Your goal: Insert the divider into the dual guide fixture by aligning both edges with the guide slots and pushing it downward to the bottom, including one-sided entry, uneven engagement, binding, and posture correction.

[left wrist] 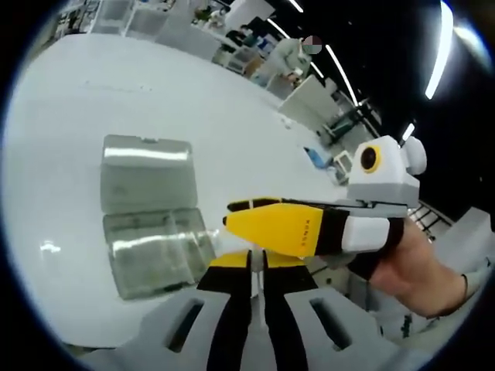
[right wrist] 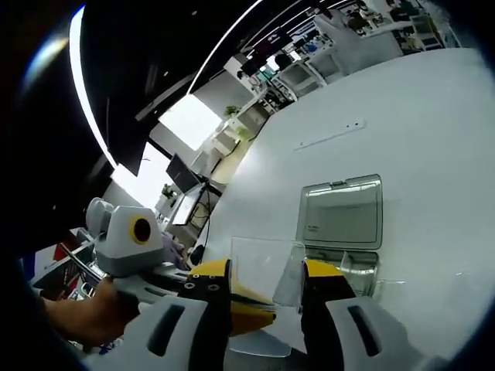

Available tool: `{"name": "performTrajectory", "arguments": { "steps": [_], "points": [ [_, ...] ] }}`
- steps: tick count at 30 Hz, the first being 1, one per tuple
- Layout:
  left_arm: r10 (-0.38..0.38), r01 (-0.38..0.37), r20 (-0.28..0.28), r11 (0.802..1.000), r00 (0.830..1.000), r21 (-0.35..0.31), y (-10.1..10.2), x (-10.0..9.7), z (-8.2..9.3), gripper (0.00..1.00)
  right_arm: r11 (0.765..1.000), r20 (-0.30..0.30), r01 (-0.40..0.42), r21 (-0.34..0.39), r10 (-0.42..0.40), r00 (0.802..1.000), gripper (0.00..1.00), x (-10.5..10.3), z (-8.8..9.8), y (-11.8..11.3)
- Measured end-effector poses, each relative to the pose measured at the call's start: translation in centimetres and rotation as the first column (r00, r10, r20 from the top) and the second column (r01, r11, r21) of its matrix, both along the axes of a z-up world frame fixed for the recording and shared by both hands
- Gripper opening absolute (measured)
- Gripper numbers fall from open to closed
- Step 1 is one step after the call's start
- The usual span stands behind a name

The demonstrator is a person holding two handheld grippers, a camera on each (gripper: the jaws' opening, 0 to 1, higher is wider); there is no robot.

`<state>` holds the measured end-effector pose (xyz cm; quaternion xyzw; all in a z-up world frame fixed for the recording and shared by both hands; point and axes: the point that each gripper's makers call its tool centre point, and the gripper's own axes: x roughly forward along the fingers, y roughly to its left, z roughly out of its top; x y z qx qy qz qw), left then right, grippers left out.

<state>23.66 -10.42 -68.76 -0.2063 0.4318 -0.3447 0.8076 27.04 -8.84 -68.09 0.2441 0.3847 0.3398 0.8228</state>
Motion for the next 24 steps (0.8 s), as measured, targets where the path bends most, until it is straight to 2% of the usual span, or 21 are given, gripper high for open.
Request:
{"name": "performTrajectory", "arguments": {
  "steps": [7,10,24],
  "points": [
    [-0.018,0.018,-0.017,1.0,1.0,-0.008,0.2,0.1,-0.1,0.0,1.0,-0.004,-0.005,0.019,0.005,1.0,0.32,-0.1,0.0,0.0],
    [-0.025,0.025,-0.025,1.0,0.999,-0.003,0.3,0.0,-0.1,0.0,1.0,0.013,-0.002,0.019,0.002,1.0,0.33,0.0,0.2,-0.1],
    [-0.033,0.034,-0.058,0.999,0.998,0.009,2.2,0.3,-0.2,0.0,0.999,0.031,0.014,0.052,-0.015,0.999,0.41,0.1,1.1,-1.0]
  ]
}}
